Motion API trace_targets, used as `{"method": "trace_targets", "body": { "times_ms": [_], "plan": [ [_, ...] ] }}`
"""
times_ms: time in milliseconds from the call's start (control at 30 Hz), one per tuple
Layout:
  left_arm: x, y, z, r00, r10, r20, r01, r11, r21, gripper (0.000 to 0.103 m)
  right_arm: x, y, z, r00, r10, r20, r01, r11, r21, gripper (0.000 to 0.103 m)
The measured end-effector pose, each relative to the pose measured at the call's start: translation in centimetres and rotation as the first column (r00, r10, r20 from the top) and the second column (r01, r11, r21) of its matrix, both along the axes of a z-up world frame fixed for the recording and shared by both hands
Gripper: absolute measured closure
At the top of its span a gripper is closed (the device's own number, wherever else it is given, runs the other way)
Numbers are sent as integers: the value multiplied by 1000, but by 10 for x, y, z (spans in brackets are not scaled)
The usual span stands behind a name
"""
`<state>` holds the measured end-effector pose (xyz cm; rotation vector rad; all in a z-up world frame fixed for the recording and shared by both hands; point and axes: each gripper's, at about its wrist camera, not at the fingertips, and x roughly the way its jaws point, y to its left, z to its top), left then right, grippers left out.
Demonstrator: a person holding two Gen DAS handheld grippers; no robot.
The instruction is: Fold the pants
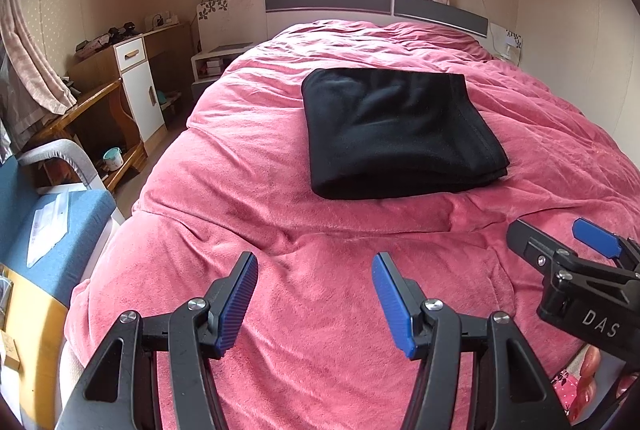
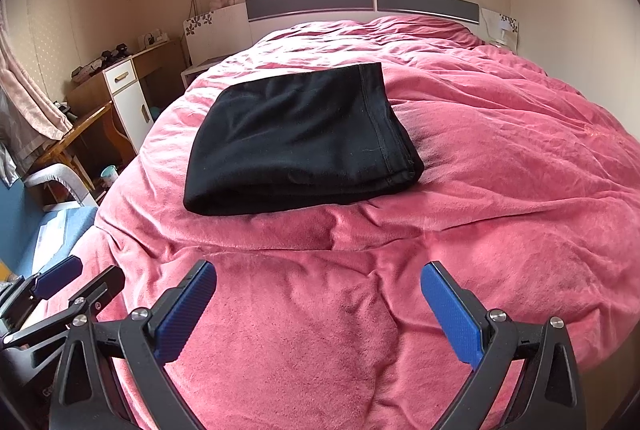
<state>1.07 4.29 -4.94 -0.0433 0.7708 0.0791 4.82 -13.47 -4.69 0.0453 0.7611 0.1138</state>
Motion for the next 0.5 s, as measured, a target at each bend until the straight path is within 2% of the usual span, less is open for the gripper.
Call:
{"method": "trace_targets", "body": {
  "times_ms": [500],
  "plan": [
    [10, -1, -17, 998, 2, -57, -2, 1000, 3, 42, 5, -5, -11, 999, -15, -39, 15, 1000, 9, 0]
  ]
}}
